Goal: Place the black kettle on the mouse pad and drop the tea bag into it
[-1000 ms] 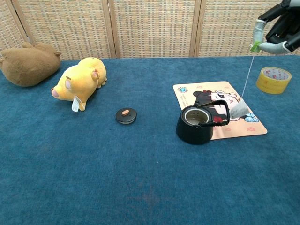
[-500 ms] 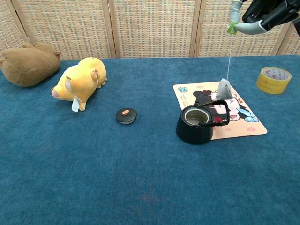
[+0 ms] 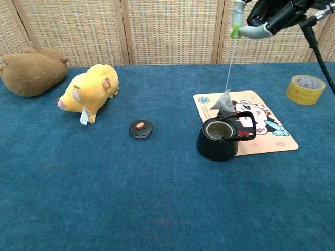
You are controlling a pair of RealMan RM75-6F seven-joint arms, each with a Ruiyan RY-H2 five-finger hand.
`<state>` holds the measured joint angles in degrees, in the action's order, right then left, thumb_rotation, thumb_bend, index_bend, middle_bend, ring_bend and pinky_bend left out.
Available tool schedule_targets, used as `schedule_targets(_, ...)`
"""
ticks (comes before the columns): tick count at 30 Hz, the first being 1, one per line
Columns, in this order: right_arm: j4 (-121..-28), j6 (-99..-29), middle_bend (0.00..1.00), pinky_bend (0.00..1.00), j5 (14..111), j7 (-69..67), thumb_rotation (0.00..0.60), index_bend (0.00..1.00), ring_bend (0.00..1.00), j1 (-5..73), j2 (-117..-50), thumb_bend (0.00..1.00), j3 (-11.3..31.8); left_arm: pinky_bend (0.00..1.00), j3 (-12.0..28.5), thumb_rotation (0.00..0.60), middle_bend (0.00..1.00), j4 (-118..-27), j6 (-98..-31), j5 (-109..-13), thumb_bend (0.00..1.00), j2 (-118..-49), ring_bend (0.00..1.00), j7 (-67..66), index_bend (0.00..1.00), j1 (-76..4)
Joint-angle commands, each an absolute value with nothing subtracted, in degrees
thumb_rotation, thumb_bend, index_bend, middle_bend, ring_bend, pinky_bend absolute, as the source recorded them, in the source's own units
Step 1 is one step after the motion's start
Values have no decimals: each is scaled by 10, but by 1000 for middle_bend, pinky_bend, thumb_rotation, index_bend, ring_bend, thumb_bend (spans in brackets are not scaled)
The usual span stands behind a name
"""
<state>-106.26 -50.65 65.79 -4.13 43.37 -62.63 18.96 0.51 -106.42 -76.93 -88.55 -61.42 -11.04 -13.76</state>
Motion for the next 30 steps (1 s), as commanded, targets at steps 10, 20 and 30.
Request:
schedule_targets(10,-1052,-492,940,1000,639,-27,600,711,997,457,-651,682,185,0,6,600,0,-1058,-771,-876,392,-617,0,-107,0,-134)
schedule_targets(20,-1034,-483,940,1000,628,-29,600,711,997,463,-666,682,172,0,5,600,0,-1049,-769,-873,392,-620,0,-99,0,-132)
schedule_targets(30,-1014,-474,940,1000,640,-58,600,711,997,456,-674,682,159,0,5,600,0,-1044,-765,-869,392,-621,0,-97,0,-133)
